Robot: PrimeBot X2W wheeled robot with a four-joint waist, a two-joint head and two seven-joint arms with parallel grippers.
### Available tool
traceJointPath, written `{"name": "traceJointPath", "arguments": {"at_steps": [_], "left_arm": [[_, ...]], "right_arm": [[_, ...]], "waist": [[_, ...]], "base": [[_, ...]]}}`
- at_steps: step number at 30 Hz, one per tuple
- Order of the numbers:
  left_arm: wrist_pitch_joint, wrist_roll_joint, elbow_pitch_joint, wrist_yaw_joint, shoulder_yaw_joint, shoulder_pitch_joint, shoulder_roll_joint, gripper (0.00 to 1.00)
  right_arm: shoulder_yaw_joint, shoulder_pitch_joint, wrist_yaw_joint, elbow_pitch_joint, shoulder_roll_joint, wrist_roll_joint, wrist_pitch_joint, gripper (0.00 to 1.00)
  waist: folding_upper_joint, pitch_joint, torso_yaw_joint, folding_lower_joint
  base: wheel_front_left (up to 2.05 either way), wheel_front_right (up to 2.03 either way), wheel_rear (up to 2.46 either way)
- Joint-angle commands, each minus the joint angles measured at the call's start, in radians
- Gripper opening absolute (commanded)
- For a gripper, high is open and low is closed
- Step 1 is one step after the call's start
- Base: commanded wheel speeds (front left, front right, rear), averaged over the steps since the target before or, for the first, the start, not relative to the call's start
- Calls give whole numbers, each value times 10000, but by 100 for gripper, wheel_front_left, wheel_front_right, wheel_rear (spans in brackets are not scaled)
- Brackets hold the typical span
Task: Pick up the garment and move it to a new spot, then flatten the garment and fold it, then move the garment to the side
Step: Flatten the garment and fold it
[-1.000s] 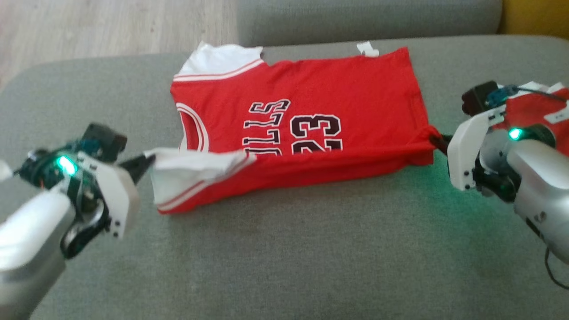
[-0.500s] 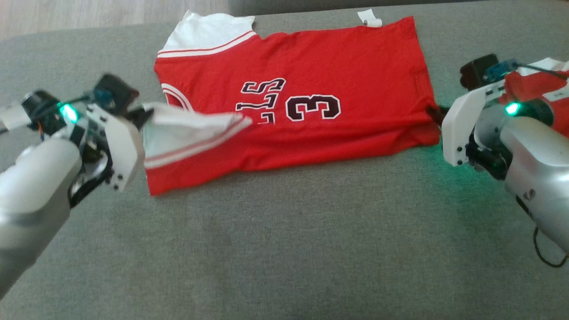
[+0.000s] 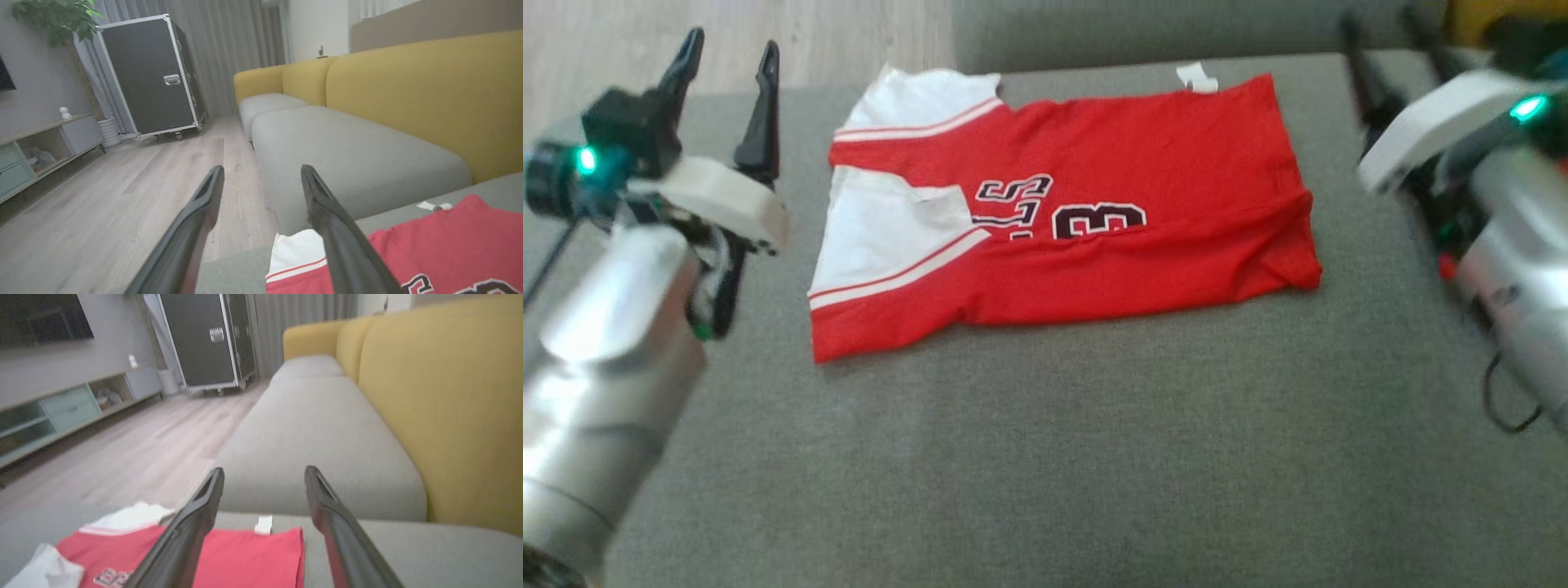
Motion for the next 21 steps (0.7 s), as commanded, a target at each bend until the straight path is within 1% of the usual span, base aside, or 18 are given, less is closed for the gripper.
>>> {"name": "traceJointPath", "arguments": {"at_steps": [1, 3, 5, 7, 9, 10, 13, 16, 18, 21], "left_arm": [[-91, 234, -887, 307, 1049, 161, 202, 100], [-96, 704, -1885, 634, 1907, 1013, 67, 100], [-99, 1215, -2815, 861, 2644, 2076, -133, 100], [-100, 1645, -3617, 1017, 3450, 3126, -414, 100], [-100, 2119, -4300, 1079, 4173, 4099, -751, 100], [-100, 2119, -4300, 1079, 4173, 4099, -751, 100], [-101, 2860, -4993, 978, 4980, 5350, -1278, 100], [-101, 3483, -5270, 863, 5627, 6427, -1876, 100], [-102, 3777, -5294, 712, 5957, 7058, -2332, 100], [-102, 4254, -5217, 449, 6455, 7662, -2818, 100]], "right_arm": [[-1072, 194, 33, -716, -298, -885, -131, 100], [-2646, 1026, 33, -1421, -262, -1714, -133, 100], [-3917, 2032, 33, -2256, -91, -2973, -134, 100], [-5206, 3138, 33, -3078, 300, -4112, -135, 100], [-6249, 4207, 33, -3883, 818, -5212, -135, 100], [-6249, 4207, 33, -3883, 818, -5212, -135, 100], [-7437, 5600, 33, -4899, 1712, -6592, -136, 100], [-8328, 6742, 33, -5596, 2507, -7434, -136, 100], [-8558, 7394, 33, -5961, 2777, -7878, -136, 100], [-8727, 8118, 33, -6287, 2936, -8137, -136, 100]], "waist": [[0, -319, 86, 1], [0, -526, 116, 1], [0, -713, 113, 1], [0, -887, 110, 1], [0, -1032, 85, 1], [0, -1032, 85, 1], [0, -1201, 5, 1], [0, -1366, -78, 1], [0, -1437, -149, 1], [0, -1470, -248, 1]], "base": [[0, 0, 0], [0, 0, 0], [0, 0, 0], [0, 0, 0], [0, 0, 0], [0, 0, 0], [0, 0, 0], [0, 0, 0], [0, 0, 0], [0, 0, 0]]}}
